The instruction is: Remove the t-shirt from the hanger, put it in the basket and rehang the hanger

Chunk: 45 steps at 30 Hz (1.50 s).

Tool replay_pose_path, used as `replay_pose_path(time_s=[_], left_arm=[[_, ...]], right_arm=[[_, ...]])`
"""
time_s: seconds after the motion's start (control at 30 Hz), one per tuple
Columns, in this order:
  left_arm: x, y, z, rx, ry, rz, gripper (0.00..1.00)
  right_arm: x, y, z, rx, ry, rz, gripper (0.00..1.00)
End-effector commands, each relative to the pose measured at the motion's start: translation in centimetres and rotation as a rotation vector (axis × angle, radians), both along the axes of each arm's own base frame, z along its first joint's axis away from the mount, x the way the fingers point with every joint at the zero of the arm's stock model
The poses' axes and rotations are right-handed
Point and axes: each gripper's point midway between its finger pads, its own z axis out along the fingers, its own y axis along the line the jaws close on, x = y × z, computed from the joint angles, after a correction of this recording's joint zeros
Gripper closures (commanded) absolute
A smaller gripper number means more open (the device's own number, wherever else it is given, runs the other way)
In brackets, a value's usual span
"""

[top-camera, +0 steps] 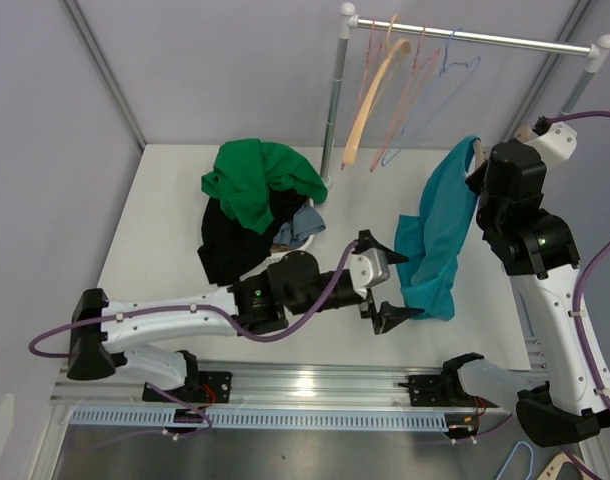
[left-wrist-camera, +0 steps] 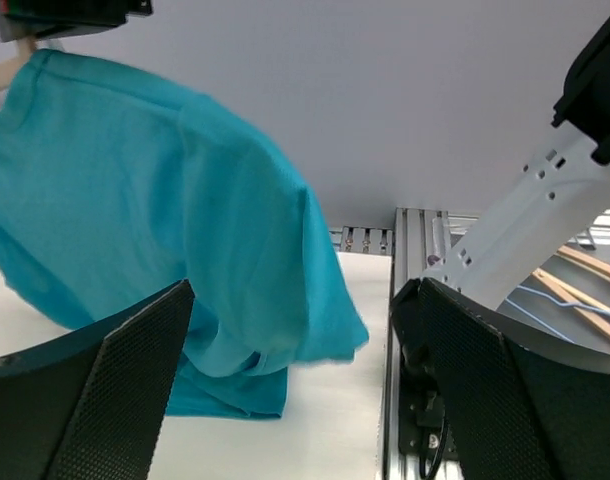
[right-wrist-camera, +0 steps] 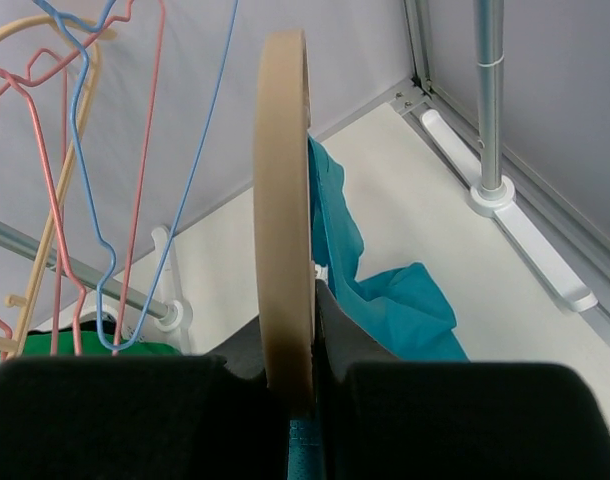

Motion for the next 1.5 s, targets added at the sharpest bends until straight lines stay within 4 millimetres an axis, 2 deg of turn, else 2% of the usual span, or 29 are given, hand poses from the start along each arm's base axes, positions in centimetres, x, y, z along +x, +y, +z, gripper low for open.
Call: replay_pose_path(time_s=[0.0,0.03,0.07,0.2,0.23,0.3,0.37,0.43,0.47,0.53,0.57,0.63,0.7,0.77,0.8,0.87,0.9,0.93,0.97,1.0,1.07,1.13,1.17,1.27,1.3,1.33,1.4,1.43,1.47], left_arm=[[-0.4,-2.6,1.5,0.004,0.012,-0.051,0.04],[-0.3,-3.2,2.0,0.004,0.012,-0.05,0.29],[0.0,-3.6,1.5,0.021,0.018,-0.045,0.39],[0.1,-5.3,0.2,0.054,0.029,-0.061,0.64],[0.0,-5.6,0.2,0.057,0.032,-0.07,0.8],[0.0,-5.5,0.1,0.065,0.041,-0.067,0.99],[-0.3,-4.8,-0.3,0.069,0.046,-0.074,0.99],[-0.9,-4.2,0.2,0.052,0.049,-0.085,0.99],[-1.1,-3.8,-0.5,0.063,0.053,-0.087,0.99],[-1.8,-2.8,0.5,0.046,0.047,-0.096,0.99],[-2.0,-2.5,0.2,0.053,0.051,-0.096,0.99],[-2.9,-1.5,0.7,0.038,0.069,-0.113,0.99],[-4.2,-0.9,0.2,0.042,0.079,-0.151,0.99],[-6.1,-0.2,0.0,0.04,0.086,-0.198,0.99],[-7.7,-0.1,-1.4,0.062,0.098,-0.242,0.99],[-9.5,0.4,-1.7,0.053,0.117,-0.298,0.99],[-11.1,0.5,-1.5,0.031,0.121,-0.375,0.99],[-12.6,0.8,-4.2,0.072,0.194,-0.442,0.99],[-13.6,0.8,-5.2,0.071,0.222,-0.501,0.99],[-15.6,1.4,-6.0,0.058,0.256,-0.619,0.99],[-17.0,1.4,-9.3,0.131,0.325,-0.691,0.99],[-18.3,1.8,-10.0,0.149,0.35,-0.761,0.99],[-18.5,2.0,-10.8,0.165,0.354,-0.764,0.99],[-19.3,2.5,-11.3,0.183,0.338,-0.798,0.99],[-19.2,2.4,-12.2,0.216,0.347,-0.787,0.99],[-19.1,2.1,-11.9,0.206,0.331,-0.786,0.99],[-16.8,0.9,-13.2,0.232,0.334,-0.665,0.99],[-15.8,0.3,-13.1,0.223,0.335,-0.63,0.99],[-14.1,-0.4,-13.7,0.242,0.352,-0.559,0.99]], right_arm=[[-0.3,-0.2,2.1,0.03,-0.087,-0.016,1.0],[-0.2,-0.2,2.2,0.027,-0.087,-0.017,1.0],[-0.1,-0.1,2.1,0.027,-0.086,-0.014,1.0],[-0.1,0.2,2.3,0.031,-0.092,0.003,1.0],[0.0,0.2,2.2,0.029,-0.088,0.003,1.0],[0.0,0.1,2.2,0.018,-0.083,0.0,1.0],[0.1,-0.1,2.2,0.01,-0.079,-0.012,1.0],[0.3,-0.1,2.3,0.005,-0.083,-0.017,1.0],[0.4,-0.2,2.3,0.001,-0.081,-0.021,1.0],[0.6,-0.2,2.3,-0.003,-0.081,-0.028,1.0],[1.0,-0.1,2.0,-0.009,-0.072,-0.029,1.0],[1.3,-0.2,1.9,-0.013,-0.07,-0.036,1.0],[1.7,-0.1,1.7,-0.02,-0.066,-0.043,1.0],[1.9,-0.3,1.9,-0.029,-0.072,-0.056,1.0],[2.2,-0.3,1.9,-0.032,-0.069,-0.06,1.0],[2.6,-0.5,2.1,-0.036,-0.072,-0.067,1.0],[2.7,-0.5,2.5,-0.032,-0.079,-0.066,1.0],[3.1,-0.6,2.4,-0.033,-0.072,-0.067,1.0],[3.2,-0.6,2.5,-0.031,-0.071,-0.062,1.0],[3.2,-0.6,2.8,-0.03,-0.074,-0.06,1.0],[3.5,-0.8,2.9,-0.033,-0.071,-0.067,1.0],[3.6,-0.8,3.0,-0.034,-0.073,-0.064,1.0],[3.6,-0.8,3.1,-0.035,-0.074,-0.063,1.0],[3.8,-1.1,3.0,-0.041,-0.071,-0.07,1.0],[3.9,-0.9,3.0,-0.04,-0.067,-0.058,1.0],[4.0,-0.8,2.8,-0.041,-0.058,-0.047,1.0],[3.8,-0.5,2.8,-0.038,-0.037,-0.022,1.0],[3.9,0.2,2.7,-0.032,-0.028,0.019,1.0],[3.6,0.5,3.1,-0.03,-0.028,0.044,1.0]])
